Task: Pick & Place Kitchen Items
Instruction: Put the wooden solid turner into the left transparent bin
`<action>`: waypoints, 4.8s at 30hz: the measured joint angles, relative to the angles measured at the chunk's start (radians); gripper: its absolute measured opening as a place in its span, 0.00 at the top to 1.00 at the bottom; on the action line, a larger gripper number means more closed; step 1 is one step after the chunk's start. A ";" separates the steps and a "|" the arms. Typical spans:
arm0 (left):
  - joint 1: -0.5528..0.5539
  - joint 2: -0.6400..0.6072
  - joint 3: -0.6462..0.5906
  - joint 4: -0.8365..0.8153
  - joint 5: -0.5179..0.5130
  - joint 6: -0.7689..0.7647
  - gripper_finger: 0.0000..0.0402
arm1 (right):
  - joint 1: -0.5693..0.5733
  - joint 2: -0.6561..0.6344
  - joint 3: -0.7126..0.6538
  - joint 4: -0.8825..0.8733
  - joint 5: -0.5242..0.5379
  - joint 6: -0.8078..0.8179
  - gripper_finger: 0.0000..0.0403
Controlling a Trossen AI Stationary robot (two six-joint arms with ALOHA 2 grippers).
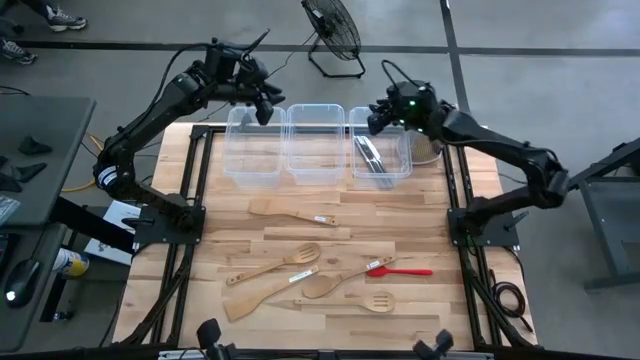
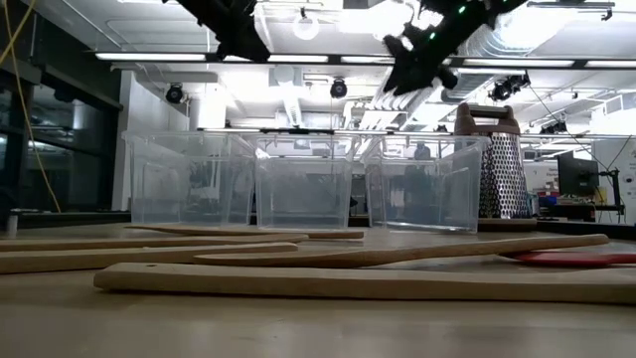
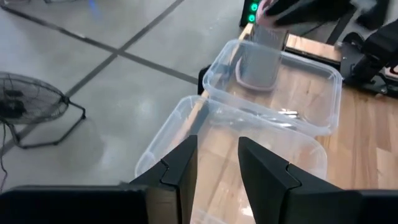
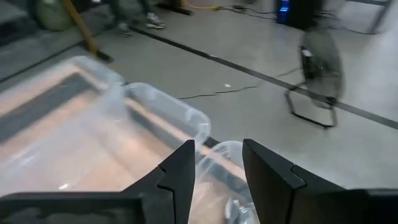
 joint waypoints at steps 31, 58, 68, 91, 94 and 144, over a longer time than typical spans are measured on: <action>-0.426 0.032 0.000 -0.334 -0.263 -0.124 0.71 | 0.001 -0.274 0.000 -0.393 -0.346 -0.246 0.69; -0.692 0.444 0.000 -0.436 -0.225 0.116 0.43 | 0.001 -0.410 0.000 -0.393 -0.113 -0.233 0.69; -0.700 0.492 -0.184 -0.392 -0.273 0.041 0.43 | 0.001 -0.417 0.000 -0.400 -0.084 -0.259 0.69; -0.698 0.476 -0.441 -0.081 -0.315 0.126 0.43 | 0.001 -0.420 0.000 -0.416 -0.105 -0.251 0.69; -0.699 0.477 -0.454 -0.078 -0.312 0.122 0.47 | 0.001 -0.420 0.000 -0.416 -0.105 -0.251 0.69; -0.701 0.371 -0.328 -0.285 -0.273 -0.045 0.82 | 0.001 -0.419 0.000 -0.417 -0.134 -0.254 0.69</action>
